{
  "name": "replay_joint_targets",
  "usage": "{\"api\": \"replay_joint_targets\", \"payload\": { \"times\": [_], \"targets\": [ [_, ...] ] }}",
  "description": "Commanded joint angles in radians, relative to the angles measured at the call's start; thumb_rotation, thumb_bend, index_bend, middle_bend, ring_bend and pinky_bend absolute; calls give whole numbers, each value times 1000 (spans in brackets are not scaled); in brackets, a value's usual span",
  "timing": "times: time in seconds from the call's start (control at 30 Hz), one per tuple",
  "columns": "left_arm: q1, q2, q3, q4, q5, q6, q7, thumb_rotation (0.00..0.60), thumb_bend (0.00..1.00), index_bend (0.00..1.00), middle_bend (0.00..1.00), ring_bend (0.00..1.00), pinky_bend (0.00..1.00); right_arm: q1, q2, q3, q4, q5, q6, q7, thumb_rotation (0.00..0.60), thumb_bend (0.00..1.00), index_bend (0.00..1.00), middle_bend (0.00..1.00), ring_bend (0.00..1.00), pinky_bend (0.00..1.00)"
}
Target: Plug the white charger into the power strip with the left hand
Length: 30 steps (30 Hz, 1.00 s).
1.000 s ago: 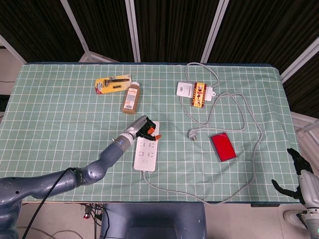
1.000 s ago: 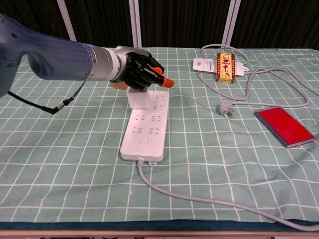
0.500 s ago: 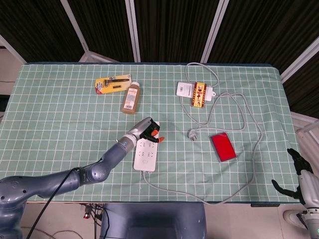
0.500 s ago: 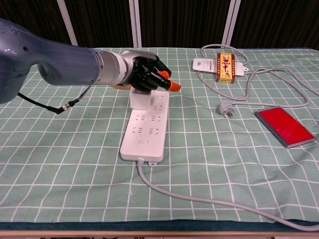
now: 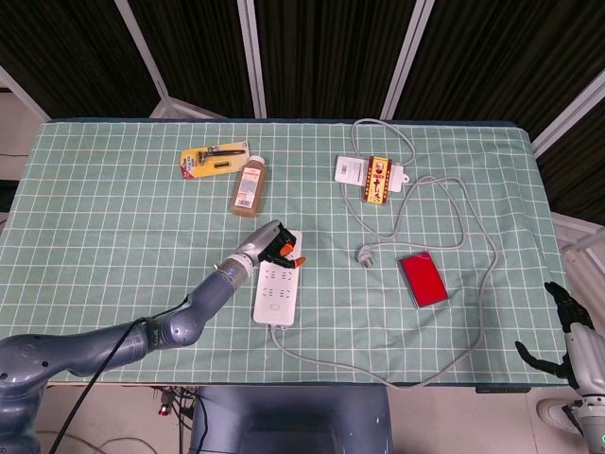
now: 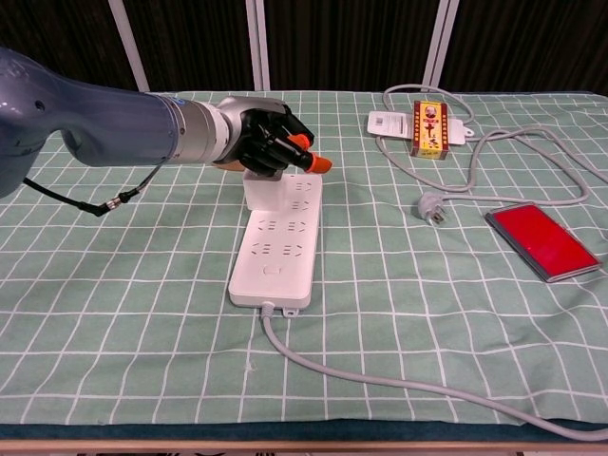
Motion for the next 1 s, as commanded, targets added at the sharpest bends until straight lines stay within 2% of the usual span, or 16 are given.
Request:
{"api": "replay_joint_targets", "payload": {
  "times": [0.03,0.17,0.27,0.33,0.4,0.5,0.53,0.6,0.7,0.77,0.93,1.0],
  "targets": [
    [-1,-5,2,1,7,7,-6,600,277,908,1000,1000,1000,0,0,0,1,0,0,0,600,338,0,0,0,0],
    [5,-6,-18,-11,43,57,-16,600,273,789,972,992,998,-1,-1,0,2,-2,2,-1,600,338,0,0,0,0],
    [21,10,-49,-46,97,114,-32,600,272,661,858,893,921,-1,-1,-1,3,-5,4,-2,600,338,0,0,0,0],
    [37,38,-77,-91,144,153,-46,600,272,604,757,795,829,-2,-1,-1,5,-8,7,-4,600,338,0,0,0,0],
    [63,84,-97,-160,205,195,-56,600,270,539,590,610,655,-2,-3,-2,7,-12,10,-6,600,338,0,0,0,0],
    [115,158,-92,-268,289,253,-54,600,233,411,387,339,414,-3,-5,-3,10,-17,14,-11,600,338,0,0,0,0],
    [140,189,-79,-311,321,280,-45,600,212,362,337,283,364,-3,-7,-3,12,-19,15,-13,600,337,0,0,0,0],
    [187,247,-42,-383,373,327,-14,600,129,185,177,136,221,-3,-9,-5,16,-23,17,-17,600,338,0,0,0,0],
    [276,351,59,-490,464,429,93,600,42,52,16,9,48,-3,-12,-6,21,-30,21,-25,600,338,0,0,0,0],
    [335,405,132,-533,520,510,179,600,22,24,0,0,12,-3,-15,-6,25,-36,27,-33,600,338,0,0,0,0],
    [497,505,309,-592,665,739,392,600,11,0,0,0,7,-5,-21,-9,29,-48,39,-55,600,338,0,0,0,0],
    [561,529,360,-602,704,819,435,600,11,0,0,0,7,-6,-24,-10,31,-52,45,-63,600,338,0,0,0,0]
  ]
}}
